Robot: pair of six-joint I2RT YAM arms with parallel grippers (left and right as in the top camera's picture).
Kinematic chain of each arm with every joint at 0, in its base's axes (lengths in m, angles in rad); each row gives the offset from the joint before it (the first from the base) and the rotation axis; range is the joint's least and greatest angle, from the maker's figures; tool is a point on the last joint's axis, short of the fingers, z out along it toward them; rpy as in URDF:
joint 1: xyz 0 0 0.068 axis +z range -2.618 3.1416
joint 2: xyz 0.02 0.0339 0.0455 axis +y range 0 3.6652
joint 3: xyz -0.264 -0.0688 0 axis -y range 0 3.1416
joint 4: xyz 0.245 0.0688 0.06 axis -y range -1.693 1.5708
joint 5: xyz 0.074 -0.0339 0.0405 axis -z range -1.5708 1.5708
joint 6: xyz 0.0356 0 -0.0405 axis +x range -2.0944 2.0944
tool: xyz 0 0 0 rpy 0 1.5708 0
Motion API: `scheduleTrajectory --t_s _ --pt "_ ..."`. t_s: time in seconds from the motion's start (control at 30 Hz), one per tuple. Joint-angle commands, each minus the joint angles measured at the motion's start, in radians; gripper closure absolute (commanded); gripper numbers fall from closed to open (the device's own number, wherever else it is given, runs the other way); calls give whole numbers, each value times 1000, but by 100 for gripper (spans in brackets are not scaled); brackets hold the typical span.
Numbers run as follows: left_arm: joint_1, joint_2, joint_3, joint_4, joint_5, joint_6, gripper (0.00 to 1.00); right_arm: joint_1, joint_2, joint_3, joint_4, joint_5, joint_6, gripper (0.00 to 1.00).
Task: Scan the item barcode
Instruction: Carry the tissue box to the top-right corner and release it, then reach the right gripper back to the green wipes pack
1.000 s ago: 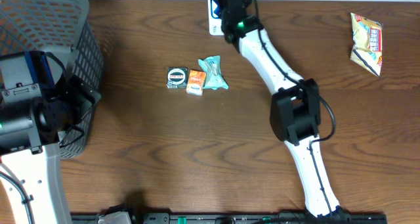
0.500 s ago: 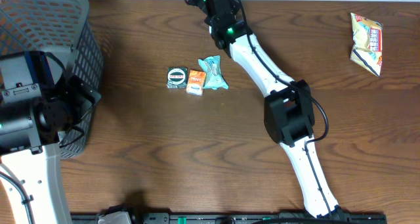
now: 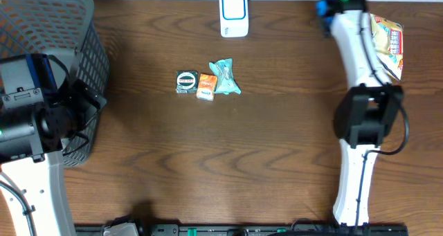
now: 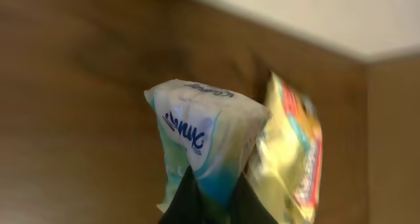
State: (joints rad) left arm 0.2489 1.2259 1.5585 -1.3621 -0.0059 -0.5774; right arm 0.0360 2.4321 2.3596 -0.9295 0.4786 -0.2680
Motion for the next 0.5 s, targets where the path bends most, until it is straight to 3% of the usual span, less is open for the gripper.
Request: scheduleTrajectory --t_s 0.0,0.03,0.13,0.23,0.27,0.37,0.43,0.47 --pt "5 -5 11 -3 -6 -4 2 -54 -8 0 -39 -79 45 83" --pt "5 -5 11 -3 -6 -4 2 -74 -8 0 -54 -103 59 62" --pt "5 -5 11 -3 -6 -4 2 -107 -8 0 -80 -108 119 64" --pt "5 -5 11 -3 -6 -4 2 -125 -8 0 -95 -124 142 31" --pt "5 -5 11 -3 -6 -4 2 -128 -8 0 -101 -143 141 26" --pt "5 -5 11 -3 -6 -4 2 -125 -8 0 -112 -296 140 26" --pt "5 -5 11 -3 -6 -4 2 -119 -8 0 -114 -479 140 28" --pt "5 -5 11 -3 -6 -4 2 -112 -8 0 -116 -678 141 28"
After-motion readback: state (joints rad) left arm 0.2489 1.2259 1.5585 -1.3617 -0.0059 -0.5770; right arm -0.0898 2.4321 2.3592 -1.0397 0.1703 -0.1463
